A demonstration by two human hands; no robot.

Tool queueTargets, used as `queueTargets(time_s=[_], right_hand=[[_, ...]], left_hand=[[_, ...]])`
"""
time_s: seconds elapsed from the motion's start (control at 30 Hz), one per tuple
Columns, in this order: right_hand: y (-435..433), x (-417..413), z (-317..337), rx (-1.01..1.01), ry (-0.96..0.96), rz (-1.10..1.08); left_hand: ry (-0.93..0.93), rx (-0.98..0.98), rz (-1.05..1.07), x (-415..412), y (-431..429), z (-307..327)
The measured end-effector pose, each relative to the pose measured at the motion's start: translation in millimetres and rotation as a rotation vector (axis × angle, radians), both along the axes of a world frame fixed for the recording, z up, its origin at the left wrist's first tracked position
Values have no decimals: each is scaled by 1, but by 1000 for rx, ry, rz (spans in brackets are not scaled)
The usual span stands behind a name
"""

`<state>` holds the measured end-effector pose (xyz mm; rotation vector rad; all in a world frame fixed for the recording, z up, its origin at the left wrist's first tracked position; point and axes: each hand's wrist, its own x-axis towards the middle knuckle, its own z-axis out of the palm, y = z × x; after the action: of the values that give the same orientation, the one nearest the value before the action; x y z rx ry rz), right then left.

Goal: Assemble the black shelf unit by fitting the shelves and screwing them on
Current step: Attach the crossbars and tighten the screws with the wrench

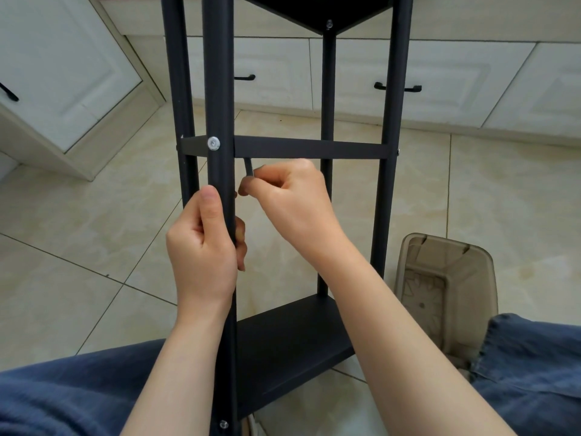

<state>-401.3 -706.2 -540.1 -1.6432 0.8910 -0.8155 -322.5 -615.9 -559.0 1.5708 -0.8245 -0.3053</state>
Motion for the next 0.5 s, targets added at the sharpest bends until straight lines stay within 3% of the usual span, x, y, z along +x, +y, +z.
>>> queueTargets(time_s=[0.5], right_hand=[[3,7,-13,-49,-88,-65]], left_hand=[[-11,-17,-37,-1,0,-2]])
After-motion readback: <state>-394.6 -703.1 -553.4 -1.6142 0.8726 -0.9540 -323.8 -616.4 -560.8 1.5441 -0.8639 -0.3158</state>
